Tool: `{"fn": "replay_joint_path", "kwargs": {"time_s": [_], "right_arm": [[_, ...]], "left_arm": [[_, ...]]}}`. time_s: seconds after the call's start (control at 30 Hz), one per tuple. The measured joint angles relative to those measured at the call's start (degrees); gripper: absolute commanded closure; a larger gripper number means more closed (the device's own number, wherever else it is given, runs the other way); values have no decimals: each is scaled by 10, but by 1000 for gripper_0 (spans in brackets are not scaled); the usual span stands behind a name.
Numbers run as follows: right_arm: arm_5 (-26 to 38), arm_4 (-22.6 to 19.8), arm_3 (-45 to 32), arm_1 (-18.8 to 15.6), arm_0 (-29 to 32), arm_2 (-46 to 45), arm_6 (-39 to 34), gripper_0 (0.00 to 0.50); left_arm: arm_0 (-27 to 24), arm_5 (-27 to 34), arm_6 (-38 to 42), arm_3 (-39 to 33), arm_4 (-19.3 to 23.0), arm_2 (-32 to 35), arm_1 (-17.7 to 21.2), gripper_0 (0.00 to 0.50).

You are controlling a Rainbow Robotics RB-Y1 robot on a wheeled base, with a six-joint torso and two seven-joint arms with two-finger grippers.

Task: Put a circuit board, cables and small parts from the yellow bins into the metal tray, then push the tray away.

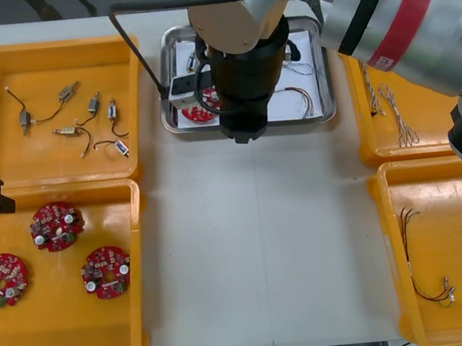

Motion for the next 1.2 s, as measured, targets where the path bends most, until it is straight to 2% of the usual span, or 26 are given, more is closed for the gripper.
{"fn": "replay_joint_path", "kwargs": {"time_s": [0.23,0.43,0.67,0.8,0.97,1.1,1.2], "right_arm": [[147,49,-124,-4,61,-101,-70,0],[155,51,-250,-39,135,-206,-122,0],[156,49,-381,-126,233,-293,-198,0],[157,38,-412,-186,302,-363,-203,0],[157,16,-415,-249,387,-472,-203,0],[157,17,-415,-275,454,-559,-203,0],[157,32,-415,-278,497,-613,-203,0]], "left_arm": [[0,0,0,0,0,0,0,0],[0,0,0,0,0,0,0,0],[0,0,0,-1,0,0,0,0],[0,0,0,-1,0,0,0,0],[1,0,0,-1,0,0,0,0],[1,0,0,-1,0,0,0,0],[1,0,0,-1,0,0,0,0]]}}
